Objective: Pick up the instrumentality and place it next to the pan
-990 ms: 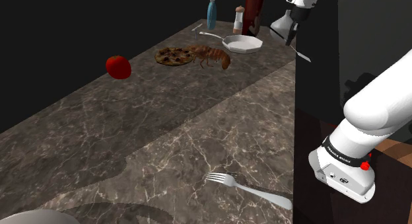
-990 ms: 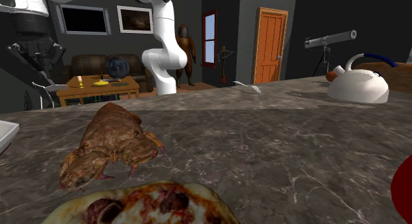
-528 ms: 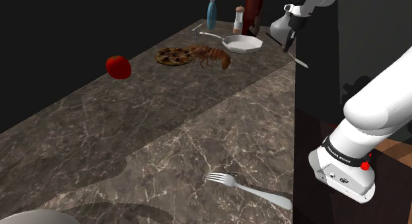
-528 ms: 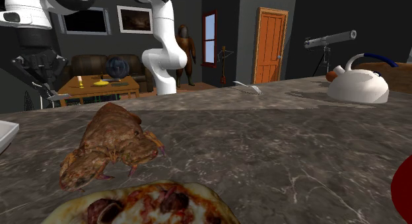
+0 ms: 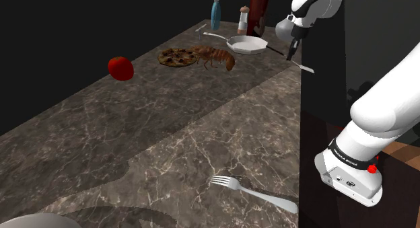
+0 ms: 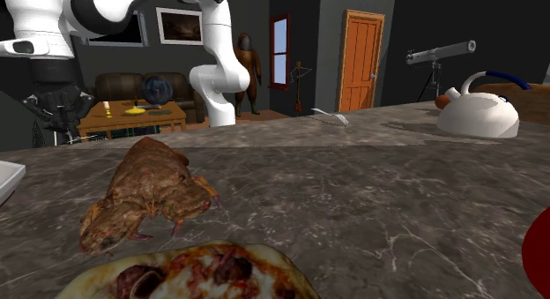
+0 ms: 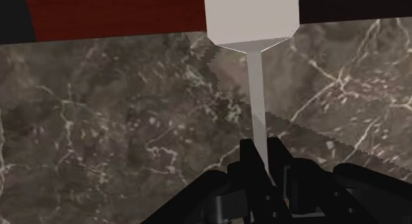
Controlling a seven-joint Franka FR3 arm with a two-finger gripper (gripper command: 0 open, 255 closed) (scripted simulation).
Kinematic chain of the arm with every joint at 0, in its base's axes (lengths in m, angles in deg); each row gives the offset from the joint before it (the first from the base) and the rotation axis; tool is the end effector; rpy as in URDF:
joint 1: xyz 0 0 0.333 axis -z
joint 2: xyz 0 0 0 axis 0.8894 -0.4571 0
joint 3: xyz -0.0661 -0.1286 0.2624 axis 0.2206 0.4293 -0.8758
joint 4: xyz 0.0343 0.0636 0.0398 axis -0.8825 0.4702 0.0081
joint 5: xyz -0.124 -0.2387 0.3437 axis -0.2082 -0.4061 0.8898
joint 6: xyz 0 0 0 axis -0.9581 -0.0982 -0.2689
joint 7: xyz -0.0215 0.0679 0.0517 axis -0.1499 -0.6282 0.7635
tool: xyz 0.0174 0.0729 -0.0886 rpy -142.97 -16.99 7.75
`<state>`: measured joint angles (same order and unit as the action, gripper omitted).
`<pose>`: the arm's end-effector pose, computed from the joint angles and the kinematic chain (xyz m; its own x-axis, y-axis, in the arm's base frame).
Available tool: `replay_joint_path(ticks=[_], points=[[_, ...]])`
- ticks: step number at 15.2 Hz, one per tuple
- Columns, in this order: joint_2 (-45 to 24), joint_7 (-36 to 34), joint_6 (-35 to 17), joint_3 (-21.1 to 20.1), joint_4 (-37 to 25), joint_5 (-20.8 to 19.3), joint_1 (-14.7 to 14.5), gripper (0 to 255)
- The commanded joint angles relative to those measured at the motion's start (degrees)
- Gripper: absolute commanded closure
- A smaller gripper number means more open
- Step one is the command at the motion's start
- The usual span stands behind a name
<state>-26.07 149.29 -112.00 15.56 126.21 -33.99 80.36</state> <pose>0.4631 -0.3108 0.3431 0.8996 0.4317 0.0660 0.4327 -0.9015 -0.0010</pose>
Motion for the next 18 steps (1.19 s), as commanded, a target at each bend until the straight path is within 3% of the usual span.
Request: replay_joint_path(ticks=[1,10,11,16,18], points=[[-0.9,0.3,-1.6,0.0,0.7,0.4,0.0,255],[-1.4,0.5,-2.5,0.0,1.2,0.6,0.0,255],[-1.4,0.5,-2.5,0.0,1.2,0.6,0.0,0],[-1.4,0.5,-2.5,0.0,1.2,0.6,0.0,0],[0.7,-0.2,1.3,0.0,-0.6,-0.3,0.0,0]])
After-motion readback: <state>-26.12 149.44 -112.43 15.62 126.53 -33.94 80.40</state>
